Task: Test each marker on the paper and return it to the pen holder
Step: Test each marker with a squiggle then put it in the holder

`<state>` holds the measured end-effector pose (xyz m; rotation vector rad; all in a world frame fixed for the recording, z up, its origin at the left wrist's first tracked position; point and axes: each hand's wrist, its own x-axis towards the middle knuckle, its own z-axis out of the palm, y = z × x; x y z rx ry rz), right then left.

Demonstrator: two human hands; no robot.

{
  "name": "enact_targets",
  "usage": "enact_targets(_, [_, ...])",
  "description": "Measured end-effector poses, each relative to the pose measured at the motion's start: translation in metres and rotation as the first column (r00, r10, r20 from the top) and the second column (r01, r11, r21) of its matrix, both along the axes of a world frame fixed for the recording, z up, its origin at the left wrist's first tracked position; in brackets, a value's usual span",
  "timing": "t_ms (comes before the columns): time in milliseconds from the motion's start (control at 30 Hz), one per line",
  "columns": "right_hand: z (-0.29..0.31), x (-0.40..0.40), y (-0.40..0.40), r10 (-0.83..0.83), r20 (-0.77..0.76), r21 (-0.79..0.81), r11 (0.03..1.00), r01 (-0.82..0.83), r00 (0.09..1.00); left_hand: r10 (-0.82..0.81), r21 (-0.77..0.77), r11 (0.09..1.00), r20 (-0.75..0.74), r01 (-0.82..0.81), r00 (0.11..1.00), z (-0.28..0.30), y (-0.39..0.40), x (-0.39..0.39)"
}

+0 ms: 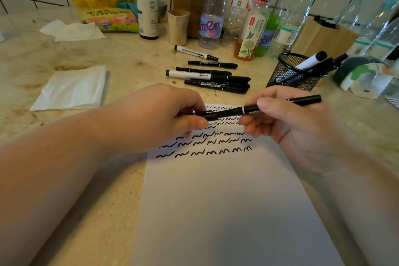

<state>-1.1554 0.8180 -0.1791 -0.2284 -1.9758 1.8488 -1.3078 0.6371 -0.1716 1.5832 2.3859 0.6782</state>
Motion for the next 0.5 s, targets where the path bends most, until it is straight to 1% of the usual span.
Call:
enact_targets(167, [0.0006, -0.0004, -0.0039, -0.004, 0.022, 0.068, 0.998, 0.002, 1.0, -0.013, 0.008, 1.0, 0.02, 0.012, 1.0, 0.0029, 0.0008, 0.0027])
enact_targets(267, [0.0016, -0.002, -0.0058, 0.004, 0.011, 0.058, 0.998, -0.004, 1.0, -0.014, 0.015, 1.0, 0.012, 0.014, 1.0, 0.0028, 0.002, 0.0041])
enact_targets(400, [0.0006, -0.0054, -0.0061, 0.014, -0.028, 0.022, 1.0, -0.013, 1.0, -0.01, 0.073, 0.997, 0.006, 0.01, 1.0, 0.003, 0.0023, 0.0043])
enact_targets(500, [0.0003, -0.0046, -0.0067, 0.018, -0.049, 0.043, 0.999, -0.016, 0.999, -0.015, 0.08, 0.997, 0.002, 0.015, 1.0, 0.0043, 0.0012, 0.0054])
